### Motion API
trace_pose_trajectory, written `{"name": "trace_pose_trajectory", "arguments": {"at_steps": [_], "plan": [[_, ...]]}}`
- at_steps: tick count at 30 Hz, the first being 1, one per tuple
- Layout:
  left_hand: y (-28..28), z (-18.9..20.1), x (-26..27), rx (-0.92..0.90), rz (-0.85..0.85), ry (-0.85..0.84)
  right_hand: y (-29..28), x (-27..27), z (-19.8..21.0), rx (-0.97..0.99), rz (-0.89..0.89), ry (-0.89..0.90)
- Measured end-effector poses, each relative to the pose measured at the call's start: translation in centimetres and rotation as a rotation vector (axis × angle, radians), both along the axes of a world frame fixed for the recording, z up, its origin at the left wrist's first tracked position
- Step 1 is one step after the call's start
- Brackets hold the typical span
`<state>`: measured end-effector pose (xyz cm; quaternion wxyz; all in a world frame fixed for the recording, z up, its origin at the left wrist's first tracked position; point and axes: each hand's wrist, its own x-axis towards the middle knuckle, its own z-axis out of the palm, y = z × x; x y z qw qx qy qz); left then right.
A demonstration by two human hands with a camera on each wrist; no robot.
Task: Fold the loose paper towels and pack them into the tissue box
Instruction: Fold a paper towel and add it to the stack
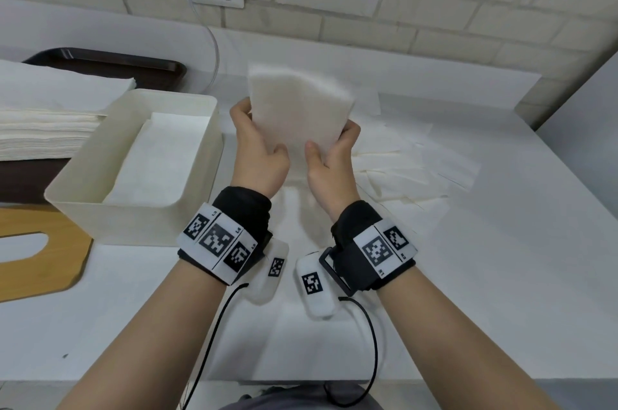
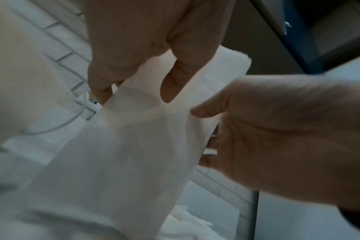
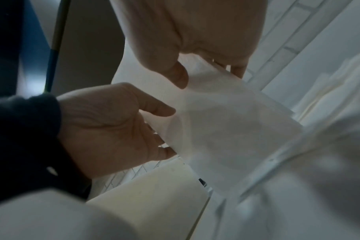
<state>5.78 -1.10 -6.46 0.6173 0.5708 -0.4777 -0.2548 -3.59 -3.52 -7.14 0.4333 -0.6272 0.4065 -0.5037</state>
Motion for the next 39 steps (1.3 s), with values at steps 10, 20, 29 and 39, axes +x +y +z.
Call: {"name": "trace_pose_trajectory", "arguments": {"at_steps": [10, 20, 29, 39], "plan": [[-0.3, 0.2, 0.0, 0.044, -0.031, 0.161, -0.7, -0.2, 0.2, 0.024, 0.033, 0.244], [-0.5, 1.3, 2.0, 0.058, -0.013, -0.168, -1.1, -3.5, 6.6, -0.425, 0.137, 1.208], [-1.8, -2.4, 0.9, 0.546, -0.032, -0.034, -0.3, -3.2, 3.9, -0.324, 0.298, 1.614], [-1.9, -2.8, 0.6, 0.582, 0.008, 0.160, 0.3, -2.9, 3.4, -0.400, 0.299, 1.585]]}}
